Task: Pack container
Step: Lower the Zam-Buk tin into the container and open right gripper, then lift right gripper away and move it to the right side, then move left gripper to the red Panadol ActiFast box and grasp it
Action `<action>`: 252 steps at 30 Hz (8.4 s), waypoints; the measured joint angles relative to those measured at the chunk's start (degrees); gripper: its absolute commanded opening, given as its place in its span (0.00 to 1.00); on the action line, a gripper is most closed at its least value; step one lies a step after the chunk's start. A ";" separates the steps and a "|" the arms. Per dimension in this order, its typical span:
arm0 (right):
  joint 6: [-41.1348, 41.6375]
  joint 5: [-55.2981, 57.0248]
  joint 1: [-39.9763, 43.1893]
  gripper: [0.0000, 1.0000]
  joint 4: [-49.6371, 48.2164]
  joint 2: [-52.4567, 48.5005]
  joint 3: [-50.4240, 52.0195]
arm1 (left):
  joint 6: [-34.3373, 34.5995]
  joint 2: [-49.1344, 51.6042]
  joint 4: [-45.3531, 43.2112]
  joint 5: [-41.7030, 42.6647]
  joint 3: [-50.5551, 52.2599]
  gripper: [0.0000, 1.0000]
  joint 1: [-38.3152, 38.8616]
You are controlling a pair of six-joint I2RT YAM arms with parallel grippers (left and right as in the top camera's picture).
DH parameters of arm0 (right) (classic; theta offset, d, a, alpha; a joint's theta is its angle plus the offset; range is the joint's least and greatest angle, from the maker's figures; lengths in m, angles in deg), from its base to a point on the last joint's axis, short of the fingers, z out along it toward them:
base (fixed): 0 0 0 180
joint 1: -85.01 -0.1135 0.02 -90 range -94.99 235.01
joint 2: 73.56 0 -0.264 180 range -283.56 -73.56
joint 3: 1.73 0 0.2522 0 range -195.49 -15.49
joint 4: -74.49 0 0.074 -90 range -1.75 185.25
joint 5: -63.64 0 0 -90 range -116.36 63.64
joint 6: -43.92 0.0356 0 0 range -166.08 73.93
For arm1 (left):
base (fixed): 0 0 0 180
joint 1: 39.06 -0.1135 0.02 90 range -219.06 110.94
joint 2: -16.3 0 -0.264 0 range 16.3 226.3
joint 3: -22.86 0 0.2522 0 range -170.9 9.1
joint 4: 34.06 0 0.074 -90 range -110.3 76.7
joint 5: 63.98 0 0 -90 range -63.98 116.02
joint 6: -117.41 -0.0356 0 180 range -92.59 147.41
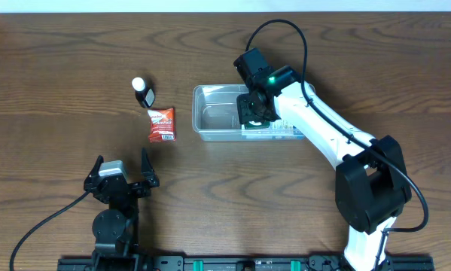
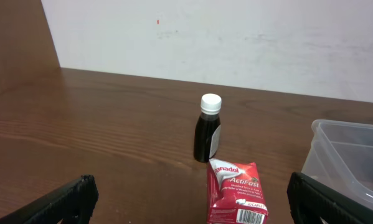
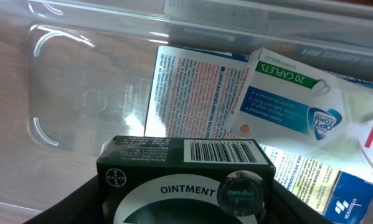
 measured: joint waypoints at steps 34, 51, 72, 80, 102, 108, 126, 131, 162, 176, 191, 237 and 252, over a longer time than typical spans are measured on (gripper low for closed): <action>-1.64 -0.02 4.09 0.82 2.29 4.46 -2.45 | 0.00 0.00 0.02 0.00 0.00 0.98 0.00; -12.07 0.46 37.29 0.99 8.92 9.35 -3.37 | 0.00 0.00 0.02 0.00 0.00 0.98 0.00; -13.31 0.68 46.23 0.99 8.98 9.35 -3.37 | 0.00 0.00 0.00 0.00 0.00 0.98 0.00; -13.31 0.68 46.25 0.99 8.98 9.35 -3.37 | 0.00 0.00 -3.39 -0.02 1.07 0.98 0.00; -13.31 0.63 46.25 0.99 9.01 9.35 -3.37 | 0.00 46.60 12.55 7.39 -35.65 0.98 0.00; -13.31 0.68 46.25 0.99 8.94 9.35 -3.37 | 0.00 71.56 20.09 12.31 -50.21 0.98 0.02; -13.31 0.66 46.25 0.99 8.98 9.35 -3.37 | 0.00 85.37 18.23 14.64 -51.47 0.98 0.00; -13.31 0.66 46.25 0.99 8.98 9.35 -3.37 | 0.00 90.40 17.07 14.64 -51.47 0.98 0.00; -13.31 0.66 46.25 0.99 8.98 9.35 -3.37 | 0.00 98.23 14.40 14.60 -51.47 0.63 0.02; -13.31 0.68 46.25 0.99 8.98 9.35 -3.37 | 1.75 86.31 17.42 14.60 -51.47 0.65 0.85; -13.31 0.66 46.25 0.99 8.98 9.35 -3.37 | 2.19 97.92 16.00 7.52 -51.47 0.84 1.31; -13.31 0.66 46.25 0.99 8.98 9.35 -3.37 | 3.10 85.55 18.62 9.75 -51.47 0.81 5.70; -13.31 0.66 46.25 0.99 8.98 9.35 -3.37 | 5.95 97.31 14.08 5.05 -51.47 0.86 5.70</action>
